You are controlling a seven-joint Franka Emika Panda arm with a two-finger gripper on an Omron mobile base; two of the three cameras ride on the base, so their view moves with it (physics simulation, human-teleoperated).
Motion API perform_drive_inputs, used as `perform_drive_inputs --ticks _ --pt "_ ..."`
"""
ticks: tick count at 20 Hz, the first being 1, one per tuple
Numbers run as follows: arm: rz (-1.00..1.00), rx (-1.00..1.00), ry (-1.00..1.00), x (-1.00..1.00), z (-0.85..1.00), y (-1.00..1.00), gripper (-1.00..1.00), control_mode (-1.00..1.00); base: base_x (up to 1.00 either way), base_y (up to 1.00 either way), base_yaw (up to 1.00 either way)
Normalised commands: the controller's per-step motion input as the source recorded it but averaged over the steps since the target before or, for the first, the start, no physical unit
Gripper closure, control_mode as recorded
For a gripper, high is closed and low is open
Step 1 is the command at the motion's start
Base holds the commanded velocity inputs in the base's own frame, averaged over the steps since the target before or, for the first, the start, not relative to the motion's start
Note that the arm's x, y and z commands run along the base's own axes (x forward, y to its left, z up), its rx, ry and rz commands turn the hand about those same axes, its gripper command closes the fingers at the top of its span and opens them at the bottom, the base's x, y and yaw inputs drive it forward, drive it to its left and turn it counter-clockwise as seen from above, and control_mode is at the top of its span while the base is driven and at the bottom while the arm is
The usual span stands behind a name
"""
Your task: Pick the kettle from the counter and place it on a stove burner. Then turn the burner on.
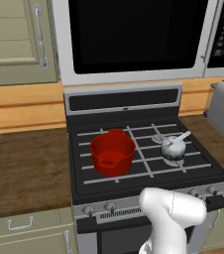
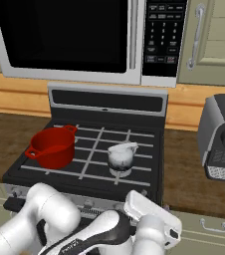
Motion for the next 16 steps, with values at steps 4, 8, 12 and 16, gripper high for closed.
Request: perform_drive_inputs --ticks 4,8,12,16 --pt "0.14 -0.7 -0.15 -0.19 -1.0 0.51 -1.0 -1.0 0.0 0.0 0.0" --pt "0.0 -0.71 -0.27 0.0 -1.0 0.76 -1.0 -1.0 0.0 0.0 0.0" --pt "0.0 -0.56 -0.18 0.23 -0.86 0.62 -1.0 -1.0 0.0 0.0 0.0" --pt "0.0 0.0 -0.01 0.47 -0.11 0.0 -1.0 -1.0 0.0 0.0 0.0"
